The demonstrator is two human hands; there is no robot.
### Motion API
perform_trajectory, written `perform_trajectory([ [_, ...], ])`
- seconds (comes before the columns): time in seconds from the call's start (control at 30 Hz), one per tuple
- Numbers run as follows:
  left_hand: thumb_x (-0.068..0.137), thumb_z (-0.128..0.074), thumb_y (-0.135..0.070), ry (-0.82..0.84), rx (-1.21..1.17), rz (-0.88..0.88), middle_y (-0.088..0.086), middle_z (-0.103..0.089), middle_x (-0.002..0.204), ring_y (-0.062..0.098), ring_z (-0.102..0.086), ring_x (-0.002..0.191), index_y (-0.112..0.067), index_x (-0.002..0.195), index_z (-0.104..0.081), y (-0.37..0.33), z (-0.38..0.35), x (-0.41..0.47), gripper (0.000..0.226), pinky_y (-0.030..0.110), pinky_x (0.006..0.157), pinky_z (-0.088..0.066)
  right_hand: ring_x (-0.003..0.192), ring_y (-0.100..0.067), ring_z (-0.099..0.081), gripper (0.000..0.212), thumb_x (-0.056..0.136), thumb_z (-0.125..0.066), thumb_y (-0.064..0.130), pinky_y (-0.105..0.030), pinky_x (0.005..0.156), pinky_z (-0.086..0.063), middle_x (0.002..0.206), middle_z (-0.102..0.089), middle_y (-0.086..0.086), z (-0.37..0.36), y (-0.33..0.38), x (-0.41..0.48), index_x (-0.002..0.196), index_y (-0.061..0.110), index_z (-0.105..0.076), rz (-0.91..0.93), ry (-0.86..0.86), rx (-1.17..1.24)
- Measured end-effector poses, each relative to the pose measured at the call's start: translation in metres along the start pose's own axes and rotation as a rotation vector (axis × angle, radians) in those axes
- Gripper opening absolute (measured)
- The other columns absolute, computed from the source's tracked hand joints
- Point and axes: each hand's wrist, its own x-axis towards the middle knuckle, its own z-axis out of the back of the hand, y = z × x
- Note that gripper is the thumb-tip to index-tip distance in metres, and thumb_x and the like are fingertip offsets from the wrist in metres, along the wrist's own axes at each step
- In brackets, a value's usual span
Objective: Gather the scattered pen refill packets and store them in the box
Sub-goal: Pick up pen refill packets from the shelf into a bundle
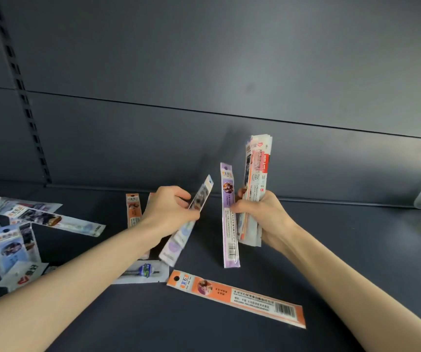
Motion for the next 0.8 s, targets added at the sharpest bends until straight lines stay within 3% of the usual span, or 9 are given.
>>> perform_trajectory([
  [0.1,0.078,-0.067,0.004,0.03,-0.421,0.016,0.01,-0.072,0.091,0.021,-0.07,0.085,-0.006,0.109,-0.066,-0.007,0.007,-0.004,0.032,0.027,0.069,-0.057,0.084,-0.021,-0.067,0.021,0.082,-0.064,-0.005,-0.04,0.08,-0.053,0.078,-0.066,-0.004,-0.001,-0.001,0.0,0.075,0.013,-0.054,0.068,-0.021,0.097],
  [0.2,0.083,-0.063,0.004,0.124,-0.578,-0.061,0.01,-0.075,0.093,0.022,-0.072,0.089,-0.008,0.101,-0.069,-0.013,0.012,-0.01,0.023,0.029,0.071,-0.059,0.089,-0.024,-0.068,0.017,0.079,-0.069,-0.001,-0.046,0.087,-0.052,0.086,-0.069,-0.006,-0.004,-0.002,-0.003,0.085,0.012,-0.06,0.137,-0.013,0.14],
  [0.3,0.084,-0.063,0.001,0.187,-0.608,-0.118,0.006,-0.076,0.091,0.019,-0.072,0.09,-0.01,0.097,-0.069,-0.014,0.012,-0.014,0.018,0.028,0.074,-0.058,0.099,-0.029,-0.068,0.035,0.071,-0.074,0.012,-0.049,0.091,-0.051,0.105,-0.07,-0.014,-0.007,-0.001,-0.006,0.104,0.004,-0.062,0.179,0.027,0.18],
  [0.43,0.08,-0.067,-0.001,0.195,-0.567,-0.196,0.005,-0.076,0.093,0.019,-0.071,0.091,-0.012,0.094,-0.071,-0.015,0.009,-0.017,0.018,0.031,0.079,-0.057,0.104,-0.029,-0.067,0.039,0.081,-0.07,0.007,-0.048,0.092,-0.053,0.115,-0.069,-0.012,-0.009,-0.002,-0.008,0.119,0.008,-0.06,0.234,0.107,0.263],
  [0.53,0.079,-0.068,-0.001,0.188,-0.558,-0.231,0.003,-0.075,0.09,0.018,-0.071,0.088,-0.012,0.094,-0.072,-0.016,0.01,-0.018,0.019,0.03,0.078,-0.058,0.102,-0.026,-0.068,0.041,0.078,-0.072,0.004,-0.04,0.088,-0.056,0.112,-0.07,-0.008,-0.011,-0.003,-0.009,0.117,0.012,-0.062,0.247,0.156,0.23],
  [0.73,0.072,-0.074,-0.001,0.147,-0.487,-0.316,0.008,-0.074,0.092,0.017,-0.068,0.087,-0.016,0.094,-0.072,-0.021,0.017,-0.018,0.026,0.026,0.082,-0.055,0.102,-0.025,-0.067,0.042,0.074,-0.071,-0.009,-0.042,0.092,-0.053,0.105,-0.071,-0.006,-0.016,-0.003,-0.012,0.111,0.012,-0.066,0.231,0.217,0.107],
  [0.8,0.069,-0.076,-0.011,0.155,-0.468,-0.348,0.007,-0.072,0.099,0.016,-0.067,0.093,-0.015,0.101,-0.067,-0.03,0.02,-0.019,0.034,0.026,0.084,-0.054,0.1,-0.025,-0.068,0.041,0.073,-0.072,-0.008,-0.041,0.09,-0.054,0.101,-0.072,-0.005,-0.017,0.002,-0.01,0.108,0.013,-0.067,0.246,0.199,0.1],
])
